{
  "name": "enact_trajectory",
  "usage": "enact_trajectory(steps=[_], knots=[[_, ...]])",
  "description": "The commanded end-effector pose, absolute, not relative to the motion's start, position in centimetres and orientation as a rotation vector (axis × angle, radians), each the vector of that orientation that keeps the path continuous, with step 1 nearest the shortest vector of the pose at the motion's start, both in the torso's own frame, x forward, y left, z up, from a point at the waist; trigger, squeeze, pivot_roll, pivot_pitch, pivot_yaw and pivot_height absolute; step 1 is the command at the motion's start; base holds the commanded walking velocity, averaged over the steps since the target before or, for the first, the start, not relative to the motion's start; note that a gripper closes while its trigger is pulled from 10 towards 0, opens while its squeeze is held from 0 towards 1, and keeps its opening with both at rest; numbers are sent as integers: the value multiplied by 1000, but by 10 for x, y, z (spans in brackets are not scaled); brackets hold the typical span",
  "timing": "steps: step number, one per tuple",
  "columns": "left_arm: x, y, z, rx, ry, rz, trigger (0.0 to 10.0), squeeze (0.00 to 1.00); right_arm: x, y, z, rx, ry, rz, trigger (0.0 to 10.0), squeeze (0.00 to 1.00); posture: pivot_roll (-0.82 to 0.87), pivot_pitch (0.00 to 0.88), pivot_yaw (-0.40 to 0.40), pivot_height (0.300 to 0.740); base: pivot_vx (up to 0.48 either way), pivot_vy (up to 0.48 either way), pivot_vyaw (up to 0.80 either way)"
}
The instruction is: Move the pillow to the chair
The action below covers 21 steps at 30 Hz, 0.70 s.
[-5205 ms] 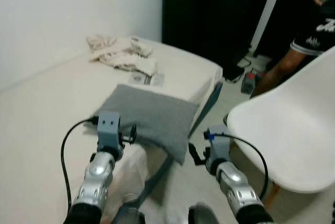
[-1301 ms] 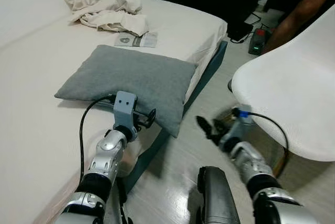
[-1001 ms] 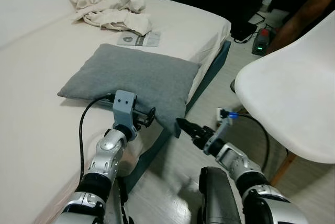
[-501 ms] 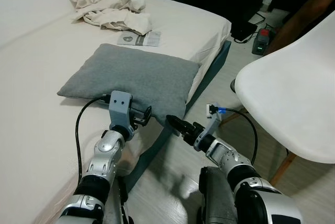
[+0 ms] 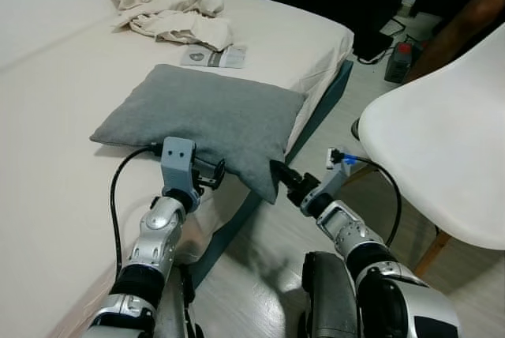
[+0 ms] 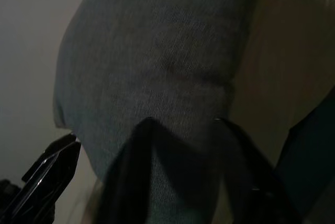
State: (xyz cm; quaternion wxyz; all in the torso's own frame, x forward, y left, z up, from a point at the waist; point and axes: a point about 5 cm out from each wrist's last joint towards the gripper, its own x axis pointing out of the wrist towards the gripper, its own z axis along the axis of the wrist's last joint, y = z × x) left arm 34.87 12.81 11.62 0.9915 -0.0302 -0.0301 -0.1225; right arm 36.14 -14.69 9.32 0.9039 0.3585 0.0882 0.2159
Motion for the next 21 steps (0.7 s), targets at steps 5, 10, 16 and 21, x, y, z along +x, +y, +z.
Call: enact_trajectory(steps=[5, 10, 16, 21], knots=[[350, 133, 116, -51, -62, -229, 10000, 0, 361, -153, 90, 761, 179, 389, 0, 0, 25, 270, 74, 565, 0, 0, 0], [351, 136, 117, -46, -62, -216, 10000, 0, 361, -162, 90, 754, 169, 352, 0, 0, 25, 268, 76, 565, 0, 0, 0], [350, 139, 117, -43, -65, -204, 10000, 0, 358, -162, 86, 679, 191, 370, 8941, 0, 26, 266, 72, 565, 0, 0, 0], [347, 143, 116, -42, -70, -194, 10000, 0, 351, -173, 76, 688, 188, 304, 10000, 1000, 30, 277, 75, 565, 0, 0, 0]])
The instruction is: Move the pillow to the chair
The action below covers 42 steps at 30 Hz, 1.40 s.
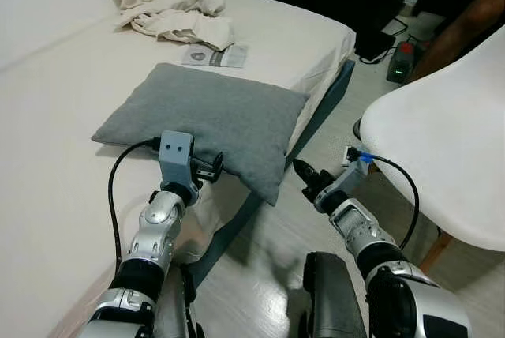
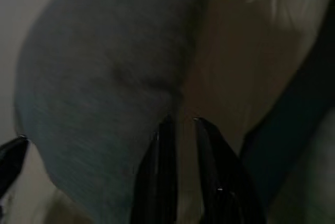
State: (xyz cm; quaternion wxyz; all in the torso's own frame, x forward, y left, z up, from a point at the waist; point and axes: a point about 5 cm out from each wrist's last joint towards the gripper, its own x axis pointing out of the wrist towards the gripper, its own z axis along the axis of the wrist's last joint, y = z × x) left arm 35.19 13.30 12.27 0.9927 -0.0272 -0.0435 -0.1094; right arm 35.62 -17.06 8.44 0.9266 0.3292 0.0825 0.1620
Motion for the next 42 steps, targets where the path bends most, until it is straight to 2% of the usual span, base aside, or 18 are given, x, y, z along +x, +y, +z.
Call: enact_trajectory(steps=[1, 20, 26, 31, 32, 33, 34, 35, 36, 39, 40, 42], knots=[[347, 143, 116, -42, -70, -194, 10000, 0, 351, -173, 76, 688, 188, 304, 10000, 1000, 30, 277, 75, 565, 0, 0, 0], [341, 168, 130, -25, -115, -174, 10000, 0, 365, -182, 101, 829, 76, 299, 10000, 1000, 122, 360, 70, 565, 0, 0, 0], [336, 177, 138, -6, -142, -151, 10000, 0, 370, -168, 115, 867, 57, 441, 10000, 1000, 155, 375, 71, 565, 0, 0, 0], [333, 184, 141, 10, -147, -138, 10000, 0, 373, -163, 118, 863, 63, 453, 10000, 1000, 178, 386, 75, 565, 0, 0, 0], [333, 186, 142, 13, -149, -133, 10000, 0, 374, -161, 120, 869, 65, 450, 10000, 910, 180, 387, 75, 565, 0, 0, 0], [333, 186, 142, 13, -149, -133, 10000, 0, 374, -161, 120, 869, 65, 450, 10000, 910, 180, 387, 75, 565, 0, 0, 0], [332, 187, 143, 18, -150, -127, 10000, 0, 375, -159, 121, 869, 68, 452, 10000, 153, 181, 388, 74, 565, 0, 0, 0], [332, 187, 143, 18, -150, -127, 10000, 0, 375, -159, 121, 869, 68, 452, 10000, 153, 181, 388, 74, 565, 0, 0, 0], [332, 189, 143, 24, -150, -120, 10000, 0, 376, -153, 122, 873, 80, 477, 10000, 0, 183, 388, 72, 565, 0, 0, 0], [330, 193, 145, 36, -149, -97, 10000, 0, 373, -123, 122, 884, 129, 634, 10000, 0, 187, 391, 69, 565, 0, 0, 0], [330, 193, 145, 36, -149, -97, 10000, 0, 373, -123, 122, 884, 129, 634, 10000, 0, 187, 391, 69, 565, 0, 0, 0], [330, 195, 147, 38, -152, -85, 10000, 0, 370, -106, 124, 905, 147, 750, 10000, 0, 187, 391, 69, 565, 0, 0, 0]])
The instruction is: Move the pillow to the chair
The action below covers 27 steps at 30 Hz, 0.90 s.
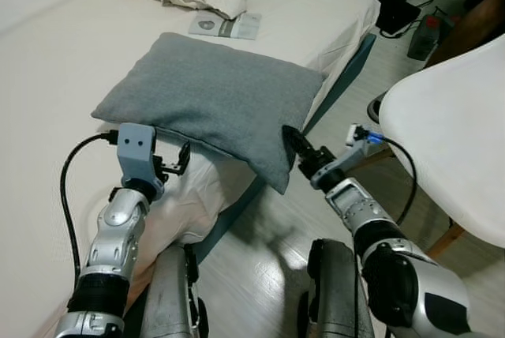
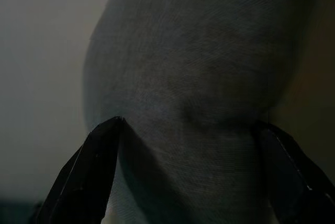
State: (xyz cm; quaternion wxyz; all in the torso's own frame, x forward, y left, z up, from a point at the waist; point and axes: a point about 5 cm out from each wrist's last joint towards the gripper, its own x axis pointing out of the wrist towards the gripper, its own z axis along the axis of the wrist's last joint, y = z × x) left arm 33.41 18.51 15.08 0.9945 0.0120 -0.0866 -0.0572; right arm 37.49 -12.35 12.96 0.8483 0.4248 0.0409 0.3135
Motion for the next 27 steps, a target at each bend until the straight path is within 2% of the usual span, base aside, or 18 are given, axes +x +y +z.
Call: enact_trajectory(steps=[1, 4, 7, 11, 12, 13, 14, 27], knots=[[330, 195, 147, 38, -152, -85, 10000, 0, 370, -106, 124, 905, 147, 750, 10000, 0, 187, 391, 69, 565, 0, 0, 0], [331, 198, 149, 43, -151, -71, 10000, 0, 363, -85, 127, 903, 185, 924, 10000, 0, 184, 397, 71, 565, 0, 0, 0], [332, 199, 150, 43, -152, -63, 10000, 0, 360, -77, 126, 887, 208, 981, 10000, 0, 184, 397, 70, 565, 0, 0, 0], [333, 199, 151, 40, -155, -57, 10000, 0, 359, -75, 124, 891, 207, 966, 10000, 0, 181, 395, 69, 565, 0, 0, 0], [333, 198, 151, 39, -155, -57, 10000, 0, 360, -76, 124, 907, 202, 945, 6000, 0, 179, 394, 68, 565, 0, 0, 0], [334, 198, 151, 38, -155, -58, 10000, 0, 361, -78, 124, 922, 197, 927, 1333, 0, 177, 392, 68, 565, 0, 0, 0], [334, 197, 151, 38, -155, -58, 10000, 0, 361, -80, 124, 934, 193, 916, 0, 0, 176, 390, 68, 565, 0, 0, 0], [339, 188, 150, 27, -155, -80, 10000, 0, 367, -107, 123, 941, 150, 790, 0, 0, 147, 362, 76, 565, 0, 0, 0]])
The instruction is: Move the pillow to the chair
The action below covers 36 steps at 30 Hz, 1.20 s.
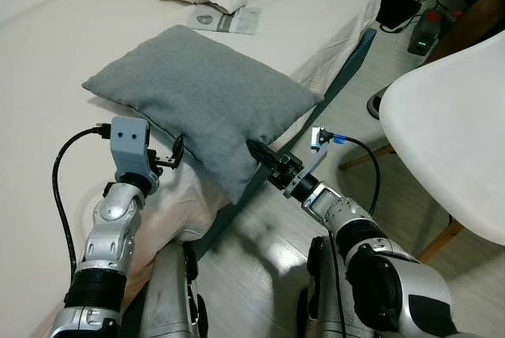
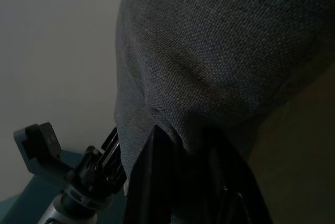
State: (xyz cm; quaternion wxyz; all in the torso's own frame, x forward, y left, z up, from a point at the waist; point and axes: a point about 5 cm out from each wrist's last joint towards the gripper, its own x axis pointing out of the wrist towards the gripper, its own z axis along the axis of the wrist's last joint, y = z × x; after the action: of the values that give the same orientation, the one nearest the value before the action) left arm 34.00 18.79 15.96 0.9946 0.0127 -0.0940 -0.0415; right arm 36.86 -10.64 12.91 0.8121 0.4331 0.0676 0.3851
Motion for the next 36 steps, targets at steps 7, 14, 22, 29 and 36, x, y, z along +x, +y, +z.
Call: enact_trajectory(steps=[7, 14, 22, 29, 36], knots=[[342, 185, 152, 20, -161, -81, 10000, 0, 369, -117, 118, 786, 177, 702, 0, 0, 126, 330, 64, 565, 0, 0, 0], [344, 186, 150, -8, -171, -55, 10000, 0, 372, -162, 106, 295, 197, 355, 0, 0, 44, 242, 40, 565, 0, 0, 0], [345, 189, 146, -26, -147, -14, 10000, 0, 377, -198, 135, 248, 17, 208, 0, 0, -8, 183, 26, 565, 0, 0, 0], [344, 194, 134, -43, -90, 94, 10000, 0, 375, -223, 162, 180, -152, 42, 0, 0, -42, 123, 17, 565, 0, 0, 0], [347, 178, 124, -47, -33, 45, 10000, 0, 372, -221, 150, 161, -124, 3, 0, 0, -40, 109, 13, 565, 0, 0, 0]])
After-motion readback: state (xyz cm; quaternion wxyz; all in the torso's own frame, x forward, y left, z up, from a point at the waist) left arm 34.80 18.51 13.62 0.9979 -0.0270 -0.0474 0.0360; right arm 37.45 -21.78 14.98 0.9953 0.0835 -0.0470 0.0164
